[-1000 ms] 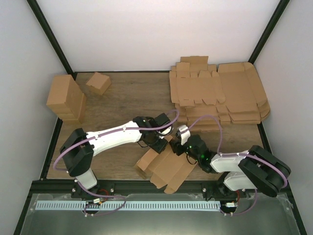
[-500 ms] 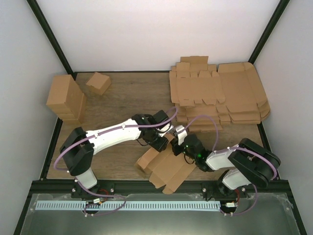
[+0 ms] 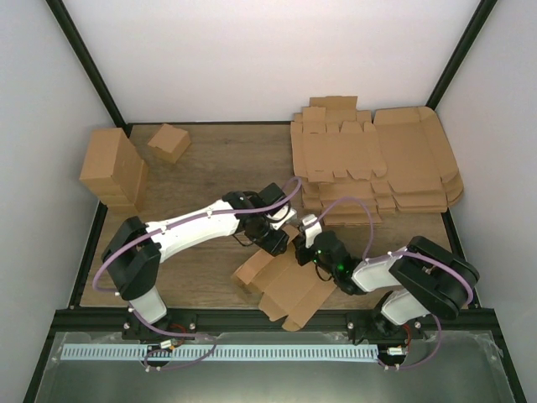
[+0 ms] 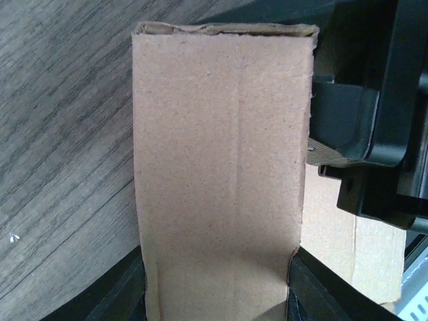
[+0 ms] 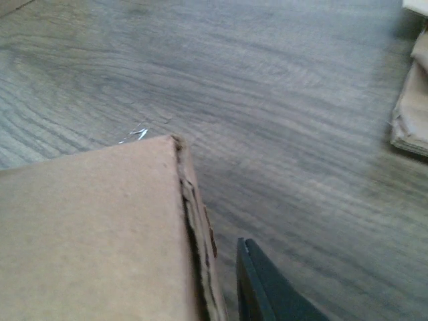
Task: Fold the paper box
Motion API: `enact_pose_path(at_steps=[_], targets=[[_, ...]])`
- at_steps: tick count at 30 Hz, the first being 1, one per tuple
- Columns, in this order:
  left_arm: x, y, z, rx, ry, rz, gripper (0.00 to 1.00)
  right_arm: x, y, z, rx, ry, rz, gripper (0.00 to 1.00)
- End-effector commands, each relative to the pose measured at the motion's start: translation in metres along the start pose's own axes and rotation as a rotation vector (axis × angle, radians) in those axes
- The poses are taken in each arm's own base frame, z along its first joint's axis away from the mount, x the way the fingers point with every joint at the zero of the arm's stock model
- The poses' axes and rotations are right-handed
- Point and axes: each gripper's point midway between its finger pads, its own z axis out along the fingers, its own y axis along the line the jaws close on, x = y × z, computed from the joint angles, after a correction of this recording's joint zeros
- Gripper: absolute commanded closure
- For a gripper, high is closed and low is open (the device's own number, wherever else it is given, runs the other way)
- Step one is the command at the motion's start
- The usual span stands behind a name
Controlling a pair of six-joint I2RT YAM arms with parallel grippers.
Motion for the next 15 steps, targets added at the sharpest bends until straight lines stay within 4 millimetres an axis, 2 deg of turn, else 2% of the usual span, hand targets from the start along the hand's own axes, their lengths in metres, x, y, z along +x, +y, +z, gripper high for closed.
enact_pose_path(at_steps=[1, 7, 9, 12, 15], targets=[[0.0007, -0.0051, 0.0006, 0.033, 0.018, -0.019, 0.5, -0.0257, -0.0125, 0.0026, 0.102, -0.078, 0.057, 0.79], [0.003, 0.0021, 0.004, 0.008, 0.032, -0.028, 0.5, -0.0208, -0.0144, 0.003, 0.131, -0.067, 0.051, 0.79], [0.0025, 0.0007, 0.0026, 0.02, 0.03, -0.026, 0.5, -0.0209, -0.0137, 0.0049, 0.137, -0.065, 0.042, 0.82], [0.0016, -0.0032, 0.0001, 0.049, 0.025, -0.026, 0.5, -0.022, -0.0154, 0.0076, 0.167, -0.065, 0.033, 0.98], [0.0011, -0.0023, -0.0023, 0.064, 0.022, -0.035, 0.5, -0.0213, -0.0177, 0.0075, 0.185, -0.064, 0.041, 0.99]])
